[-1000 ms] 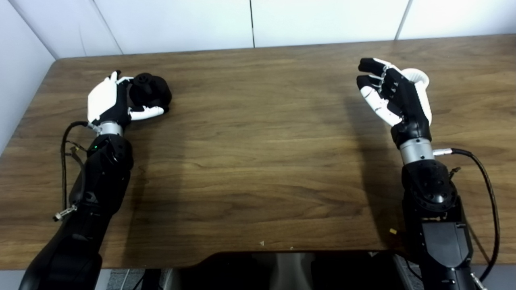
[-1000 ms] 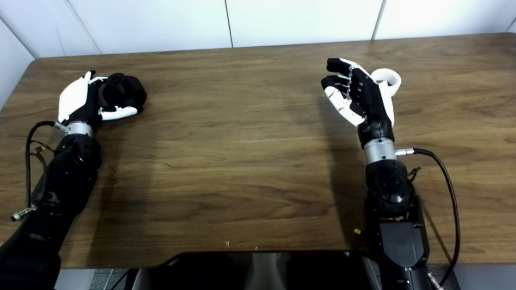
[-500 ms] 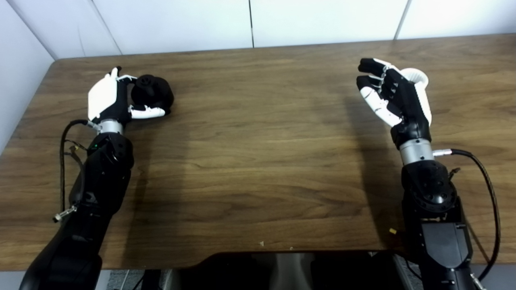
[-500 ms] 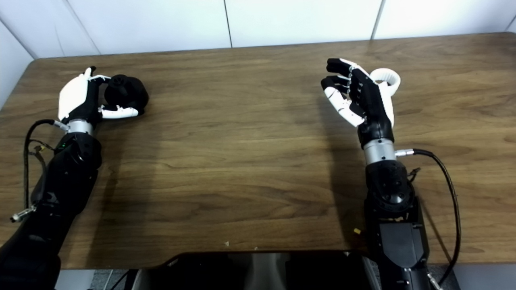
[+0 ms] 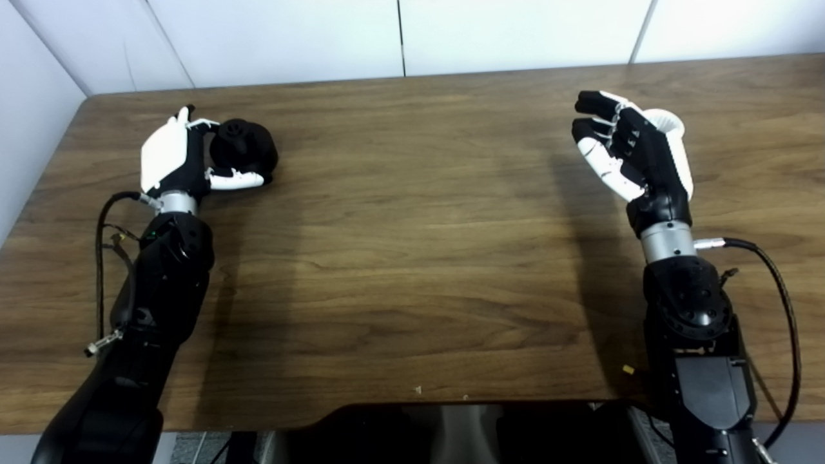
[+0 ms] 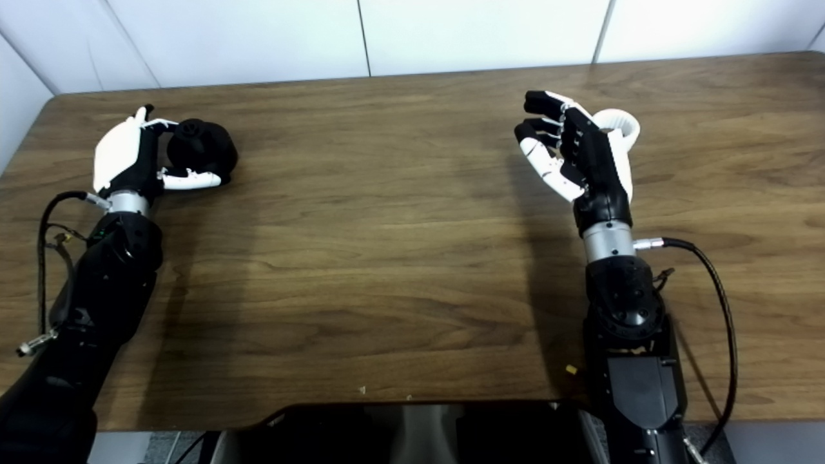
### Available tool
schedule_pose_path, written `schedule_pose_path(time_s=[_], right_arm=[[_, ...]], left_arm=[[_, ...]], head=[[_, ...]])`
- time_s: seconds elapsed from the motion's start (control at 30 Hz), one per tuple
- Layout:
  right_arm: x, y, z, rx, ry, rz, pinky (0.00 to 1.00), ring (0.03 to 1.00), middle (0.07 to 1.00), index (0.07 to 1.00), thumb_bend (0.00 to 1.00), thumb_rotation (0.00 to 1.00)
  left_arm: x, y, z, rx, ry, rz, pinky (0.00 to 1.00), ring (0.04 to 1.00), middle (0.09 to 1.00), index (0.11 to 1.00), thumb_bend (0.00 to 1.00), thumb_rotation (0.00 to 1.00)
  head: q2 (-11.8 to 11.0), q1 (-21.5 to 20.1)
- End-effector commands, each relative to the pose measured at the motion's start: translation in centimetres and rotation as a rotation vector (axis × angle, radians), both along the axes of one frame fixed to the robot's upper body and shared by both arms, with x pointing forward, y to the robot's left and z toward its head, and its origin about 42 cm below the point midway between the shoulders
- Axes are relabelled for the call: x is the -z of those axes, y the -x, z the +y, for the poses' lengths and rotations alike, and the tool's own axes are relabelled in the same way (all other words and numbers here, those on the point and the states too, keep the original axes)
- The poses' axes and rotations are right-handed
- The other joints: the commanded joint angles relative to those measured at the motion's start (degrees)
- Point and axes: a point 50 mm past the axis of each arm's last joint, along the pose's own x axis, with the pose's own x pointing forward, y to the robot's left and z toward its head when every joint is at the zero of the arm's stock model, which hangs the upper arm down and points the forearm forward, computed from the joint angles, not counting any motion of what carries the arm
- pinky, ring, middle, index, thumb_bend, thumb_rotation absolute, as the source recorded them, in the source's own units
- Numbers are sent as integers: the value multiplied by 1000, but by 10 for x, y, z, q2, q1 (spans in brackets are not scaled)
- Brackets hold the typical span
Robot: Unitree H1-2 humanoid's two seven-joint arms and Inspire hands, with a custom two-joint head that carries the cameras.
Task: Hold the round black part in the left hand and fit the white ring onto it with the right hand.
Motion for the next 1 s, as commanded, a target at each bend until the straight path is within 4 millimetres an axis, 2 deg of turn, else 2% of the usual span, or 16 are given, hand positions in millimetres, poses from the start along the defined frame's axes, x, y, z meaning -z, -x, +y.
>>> schedule_pose_path(time_s=[0.0, 0.43, 0.97], right_arm=[[-22, -6, 2, -7, 5, -88, 682, 727, 767, 746, 563, 448], [-24, -8, 2, -8, -1, -94, 696, 734, 766, 744, 571, 438], [-25, -10, 1, -1, 2, -92, 693, 725, 765, 749, 567, 437]], left_arm=[[-13, -3, -2, 25, 0, -41, 1000, 1000, 1000, 636, 936, 245], [-4, 10, -19, 62, 34, -24, 1000, 1000, 1000, 633, 936, 244], [-1, 17, -35, 102, 48, -5, 1000, 1000, 1000, 633, 945, 270]], head=[[1, 1], [2, 1], [1, 2]])
